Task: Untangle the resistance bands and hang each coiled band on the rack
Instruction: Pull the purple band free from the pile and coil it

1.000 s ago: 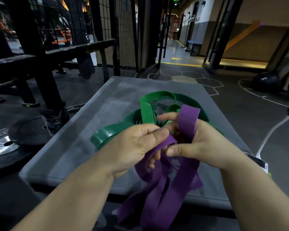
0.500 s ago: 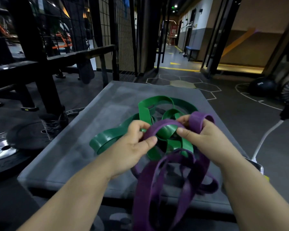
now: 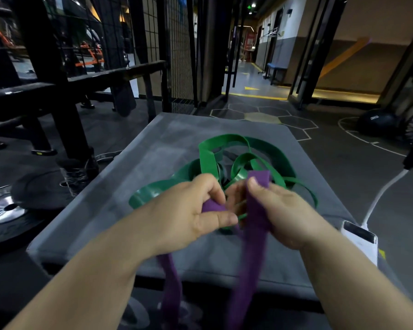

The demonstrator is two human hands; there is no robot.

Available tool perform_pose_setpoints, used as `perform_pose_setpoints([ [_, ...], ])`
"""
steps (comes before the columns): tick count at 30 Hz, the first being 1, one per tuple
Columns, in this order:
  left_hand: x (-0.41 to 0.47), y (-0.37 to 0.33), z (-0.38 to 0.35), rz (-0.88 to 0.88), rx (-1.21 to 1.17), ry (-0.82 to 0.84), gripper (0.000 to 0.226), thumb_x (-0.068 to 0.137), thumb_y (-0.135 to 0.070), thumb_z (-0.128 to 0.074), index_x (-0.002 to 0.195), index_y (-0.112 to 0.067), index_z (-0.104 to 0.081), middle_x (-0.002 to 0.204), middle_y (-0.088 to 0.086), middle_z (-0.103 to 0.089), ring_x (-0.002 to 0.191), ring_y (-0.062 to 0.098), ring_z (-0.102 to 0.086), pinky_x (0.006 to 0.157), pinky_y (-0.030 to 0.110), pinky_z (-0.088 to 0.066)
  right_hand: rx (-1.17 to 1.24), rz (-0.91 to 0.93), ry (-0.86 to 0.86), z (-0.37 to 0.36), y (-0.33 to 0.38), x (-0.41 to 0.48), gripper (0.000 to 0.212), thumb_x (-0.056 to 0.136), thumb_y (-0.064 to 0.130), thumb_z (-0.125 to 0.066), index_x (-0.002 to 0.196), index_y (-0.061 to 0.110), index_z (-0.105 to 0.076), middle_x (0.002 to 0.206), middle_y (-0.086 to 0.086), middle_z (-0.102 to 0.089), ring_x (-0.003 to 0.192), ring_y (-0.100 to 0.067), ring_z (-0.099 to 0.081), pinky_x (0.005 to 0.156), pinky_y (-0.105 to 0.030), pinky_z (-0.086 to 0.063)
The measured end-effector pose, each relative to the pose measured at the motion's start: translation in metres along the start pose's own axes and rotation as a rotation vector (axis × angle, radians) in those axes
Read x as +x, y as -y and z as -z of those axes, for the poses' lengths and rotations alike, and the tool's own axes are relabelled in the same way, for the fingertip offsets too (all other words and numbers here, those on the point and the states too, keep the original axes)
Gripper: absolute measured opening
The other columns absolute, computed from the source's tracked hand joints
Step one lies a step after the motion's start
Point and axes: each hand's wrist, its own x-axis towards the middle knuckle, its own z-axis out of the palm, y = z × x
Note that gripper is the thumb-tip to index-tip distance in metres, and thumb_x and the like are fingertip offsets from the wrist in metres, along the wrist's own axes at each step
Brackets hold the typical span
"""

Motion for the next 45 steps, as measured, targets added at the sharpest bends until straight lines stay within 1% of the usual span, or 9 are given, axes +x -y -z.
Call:
perform_pose_setpoints([
  [8, 0.003, 0.003, 0.006, 0.032, -0.174, -0.001, 0.057, 0.064, -0.055, -0.081, 0.092, -0.034, -0.037, 0.077, -0.002, -0.062, 0.061, 0.004, -0.053, 0.06, 0.021, -0.047, -0.01, 0.075, -0.001, -0.02, -0.021, 0.003, 0.037, 0.092, 0.046, -0.046, 0.085, 0.016, -0.067, 0.08, -0.008, -0.06, 0.077, -0.022, -0.053, 0.081, -0.039, -0.042],
  [11, 0.001, 0.006, 0.008, 0.05, -0.207, 0.091, 0.039, 0.07, -0.045, -0.068, 0.094, -0.032, -0.04, 0.083, 0.001, -0.067, 0.075, 0.014, -0.062, 0.073, 0.038, -0.053, -0.013, 0.097, 0.055, -0.023, -0.022, 0.001, 0.038, 0.092, 0.047, -0.044, 0.081, 0.023, -0.07, 0.081, -0.008, -0.067, 0.077, -0.02, -0.061, 0.079, -0.035, -0.046],
  [15, 0.002, 0.002, 0.008, 0.135, -0.102, 0.034, 0.011, 0.087, -0.026, -0.059, 0.089, -0.022, -0.049, 0.069, -0.011, -0.051, 0.056, -0.002, -0.043, 0.055, 0.015, -0.035, -0.137, 0.124, 0.12, -0.024, -0.022, -0.003, 0.067, 0.079, 0.076, -0.053, 0.093, 0.013, -0.069, 0.091, -0.011, -0.072, 0.091, -0.029, -0.069, 0.086, -0.048, -0.053],
  [20, 0.005, 0.005, 0.002, 0.09, -0.012, -0.113, 0.012, 0.077, -0.011, -0.063, 0.069, -0.018, -0.056, 0.058, -0.011, -0.05, 0.049, -0.003, -0.045, 0.045, 0.01, -0.032, -0.295, 0.095, 0.239, -0.026, -0.021, -0.005, 0.037, 0.073, 0.029, -0.082, 0.08, 0.005, -0.055, 0.073, -0.009, -0.055, 0.071, -0.024, -0.056, 0.069, -0.038, -0.047],
  [23, 0.006, 0.01, 0.001, 0.09, -0.027, -0.085, 0.015, 0.074, -0.012, -0.07, 0.064, -0.02, -0.06, 0.049, -0.015, -0.053, 0.043, 0.0, -0.043, 0.044, 0.011, -0.029, -0.161, 0.004, 0.231, -0.025, -0.02, -0.007, 0.003, 0.079, 0.011, -0.065, 0.079, 0.009, -0.063, 0.074, -0.006, -0.068, 0.073, -0.02, -0.068, 0.07, -0.031, -0.056],
  [28, 0.007, 0.019, 0.009, 0.116, -0.17, 0.074, 0.009, 0.073, -0.018, -0.08, 0.073, -0.023, -0.073, 0.069, -0.007, -0.072, 0.065, 0.008, -0.065, 0.064, 0.028, -0.051, -0.069, -0.1, 0.281, -0.016, -0.018, -0.008, 0.013, 0.084, 0.017, -0.058, 0.086, 0.01, -0.068, 0.078, -0.008, -0.07, 0.061, -0.021, -0.065, 0.06, -0.029, -0.054],
  [34, 0.011, 0.031, 0.003, 0.056, -0.461, 0.156, 0.021, 0.068, -0.025, -0.077, 0.088, -0.02, -0.076, 0.093, 0.0, -0.074, 0.093, 0.01, -0.069, 0.082, 0.017, -0.05, 0.097, -0.119, 0.454, -0.005, -0.016, -0.009, 0.029, 0.081, 0.039, -0.075, 0.093, 0.013, -0.074, 0.083, -0.012, -0.071, 0.059, -0.018, -0.064, 0.059, -0.025, -0.054],
  [40, 0.016, 0.046, -0.015, 0.172, -0.604, 0.175, 0.012, 0.092, -0.012, -0.059, 0.103, -0.008, -0.061, 0.091, 0.003, -0.067, 0.088, 0.012, -0.063, 0.083, 0.021, -0.05, 0.282, 0.021, 0.4, 0.0, -0.012, -0.01, 0.03, 0.081, 0.037, -0.076, 0.088, 0.008, -0.073, 0.079, -0.01, -0.069, 0.06, -0.016, -0.061, 0.062, -0.028, -0.052],
  [45, 0.015, 0.058, -0.018, 0.246, -0.685, 0.338, 0.053, 0.085, -0.055, -0.058, 0.11, -0.009, -0.055, 0.112, 0.003, -0.068, 0.108, 0.019, -0.065, 0.095, 0.039, -0.043, 0.343, 0.065, 0.382, 0.007, -0.006, -0.012, 0.026, 0.081, 0.033, -0.077, 0.092, 0.01, -0.073, 0.079, -0.006, -0.067, 0.063, -0.016, -0.061, 0.065, -0.029, -0.052],
])
